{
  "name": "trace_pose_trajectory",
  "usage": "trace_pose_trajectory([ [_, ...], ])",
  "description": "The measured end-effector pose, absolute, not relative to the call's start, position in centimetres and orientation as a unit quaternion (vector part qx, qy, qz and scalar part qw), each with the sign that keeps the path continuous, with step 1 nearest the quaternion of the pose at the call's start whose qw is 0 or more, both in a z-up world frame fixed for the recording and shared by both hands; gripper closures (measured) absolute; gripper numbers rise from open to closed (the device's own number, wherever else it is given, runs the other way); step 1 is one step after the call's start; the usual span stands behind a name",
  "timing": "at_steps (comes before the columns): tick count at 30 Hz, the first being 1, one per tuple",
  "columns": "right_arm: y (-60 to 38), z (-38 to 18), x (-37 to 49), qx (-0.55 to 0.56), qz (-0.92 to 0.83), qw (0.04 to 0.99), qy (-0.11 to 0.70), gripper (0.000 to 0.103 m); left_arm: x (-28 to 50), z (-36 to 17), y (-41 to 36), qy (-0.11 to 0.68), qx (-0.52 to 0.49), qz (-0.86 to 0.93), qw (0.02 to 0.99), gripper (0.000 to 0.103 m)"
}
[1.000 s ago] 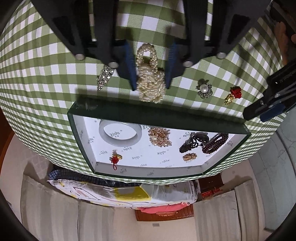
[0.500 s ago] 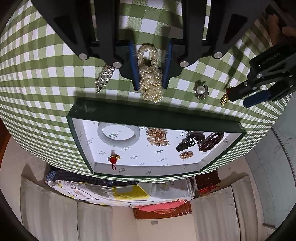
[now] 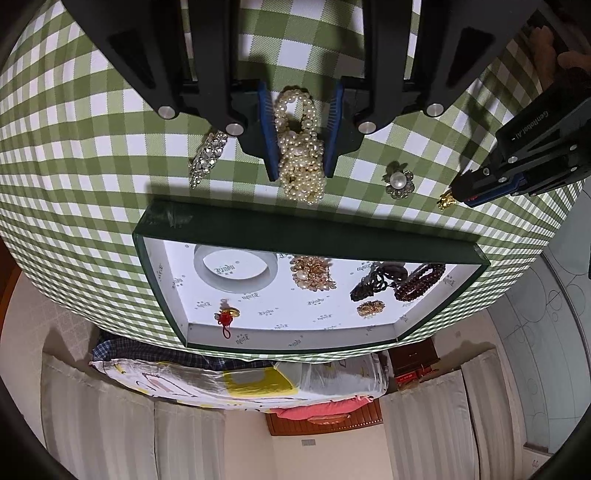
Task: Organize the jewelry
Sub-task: 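Grasp the red flower brooch with the left gripper while the right grasps the pearl necklace, then carry the red brooch and pearl necklace into the box and open both grippers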
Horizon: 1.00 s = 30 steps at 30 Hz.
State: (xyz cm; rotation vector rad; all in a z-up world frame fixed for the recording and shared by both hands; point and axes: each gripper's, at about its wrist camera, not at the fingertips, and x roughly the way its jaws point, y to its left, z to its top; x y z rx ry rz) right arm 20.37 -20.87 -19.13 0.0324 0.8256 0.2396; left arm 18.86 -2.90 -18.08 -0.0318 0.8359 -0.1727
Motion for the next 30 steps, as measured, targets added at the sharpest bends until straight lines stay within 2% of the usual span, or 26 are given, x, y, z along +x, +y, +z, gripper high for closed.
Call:
trace_pose_trajectory([
  [17,-20.3,-16.6,19.2,0.016,0.128,0.922,0.366,0.082,17.9,-14.9,-3.2,0.361,-0.008,-0.091,0.928,0.089],
  [30,-21.2,-12.5,20.4,0.026,0.12,0.941,0.315,0.082,19.0,-10.1,-3.7,0.301,-0.015,-0.1,0.948,0.089],
])
